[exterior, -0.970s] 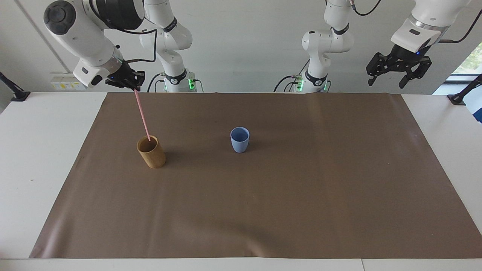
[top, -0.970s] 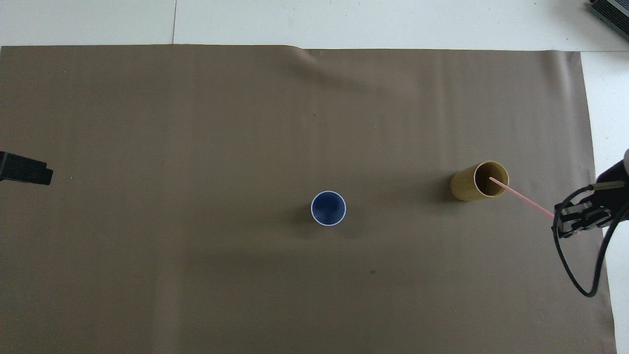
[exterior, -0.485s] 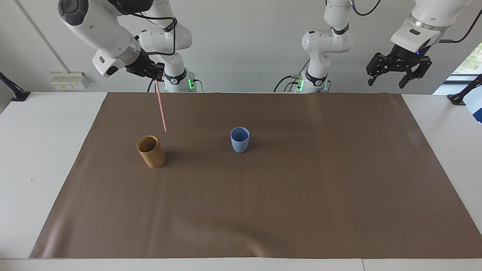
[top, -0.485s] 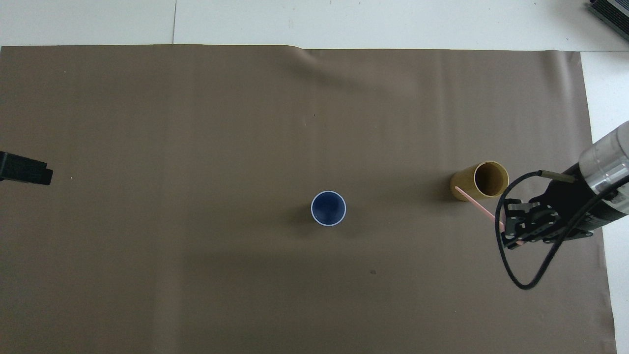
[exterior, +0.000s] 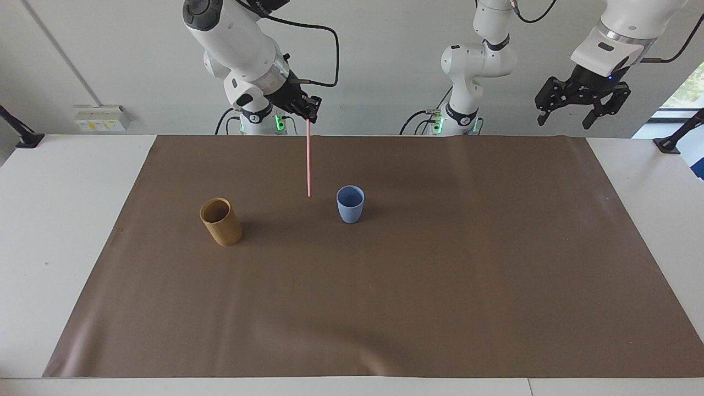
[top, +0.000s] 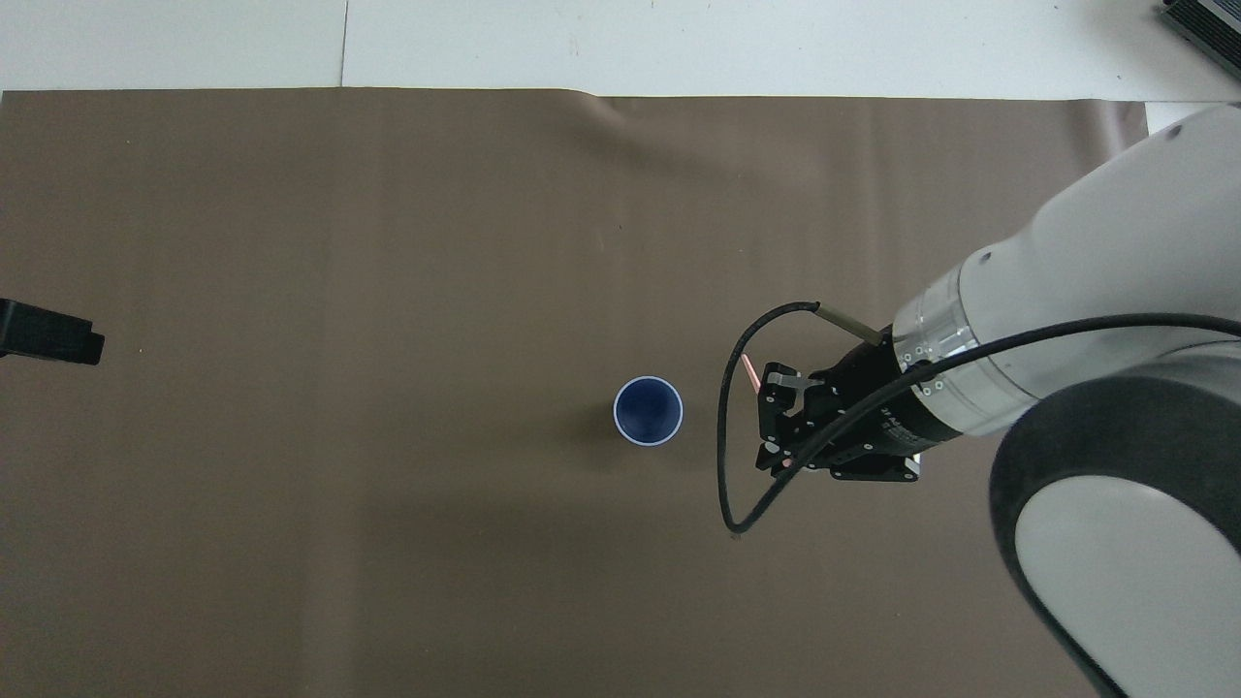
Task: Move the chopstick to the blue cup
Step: 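Carry the straw over the blue cup and lower it in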
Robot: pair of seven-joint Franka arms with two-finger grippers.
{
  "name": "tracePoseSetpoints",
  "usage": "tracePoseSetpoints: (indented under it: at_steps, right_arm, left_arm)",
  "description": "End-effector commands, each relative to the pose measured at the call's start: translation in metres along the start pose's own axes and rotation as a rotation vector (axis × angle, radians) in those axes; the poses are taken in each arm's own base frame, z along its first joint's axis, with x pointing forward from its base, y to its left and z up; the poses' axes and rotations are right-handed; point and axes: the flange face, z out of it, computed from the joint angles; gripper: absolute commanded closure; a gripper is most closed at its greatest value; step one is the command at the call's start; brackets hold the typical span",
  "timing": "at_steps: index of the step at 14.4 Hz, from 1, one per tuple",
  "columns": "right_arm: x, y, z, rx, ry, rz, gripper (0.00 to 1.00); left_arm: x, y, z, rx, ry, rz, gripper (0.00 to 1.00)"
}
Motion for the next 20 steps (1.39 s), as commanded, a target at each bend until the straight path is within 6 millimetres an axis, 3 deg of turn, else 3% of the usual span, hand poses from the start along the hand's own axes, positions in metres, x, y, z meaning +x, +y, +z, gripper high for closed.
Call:
tracePoseSetpoints:
  at_steps: [1, 7, 10, 11, 16, 18, 19, 20]
  right_arm:
    - [0.005, -0.015, 0.016, 0.078, -0.031, 0.083, 1.0]
    - [0.022, -0.04, 0.071, 0.081, -0.14, 0.178, 1.0]
    - [0.016, -0.049, 0.111, 0.088, -0.119, 0.18, 1.0]
    - [0.009, -0.052, 0.116, 0.077, -0.123, 0.168, 1.0]
    - [0.009, -0.034, 0.127, 0.039, -0.144, 0.178, 1.0]
    - [0.02, -0.028, 0.139, 0.027, -0.154, 0.192, 1.0]
    - [0.021, -0.028, 0.148, 0.029, -0.146, 0.191, 0.92]
    - [0.021, -0.026, 0.15, 0.031, -0.142, 0.181, 0.31]
  left_arm:
    - [-0.003, -0.003, -0.003, 0.017, -0.012, -0.003, 0.0]
    - [-0.004, -0.003, -0.004, 0.017, -0.01, -0.003, 0.0]
    - [-0.004, -0.003, -0.004, 0.017, -0.01, -0.003, 0.0]
    - [-0.003, -0.003, -0.003, 0.017, -0.012, -0.003, 0.0]
    - [-0.003, -0.003, -0.003, 0.017, -0.012, -0.003, 0.0]
    - [-0.003, -0.003, -0.003, 0.017, -0.013, -0.003, 0.0]
    - [-0.003, -0.003, -0.003, 0.017, -0.013, -0.003, 0.0]
    - [-0.004, -0.003, -0.004, 0.017, -0.01, -0.003, 0.0]
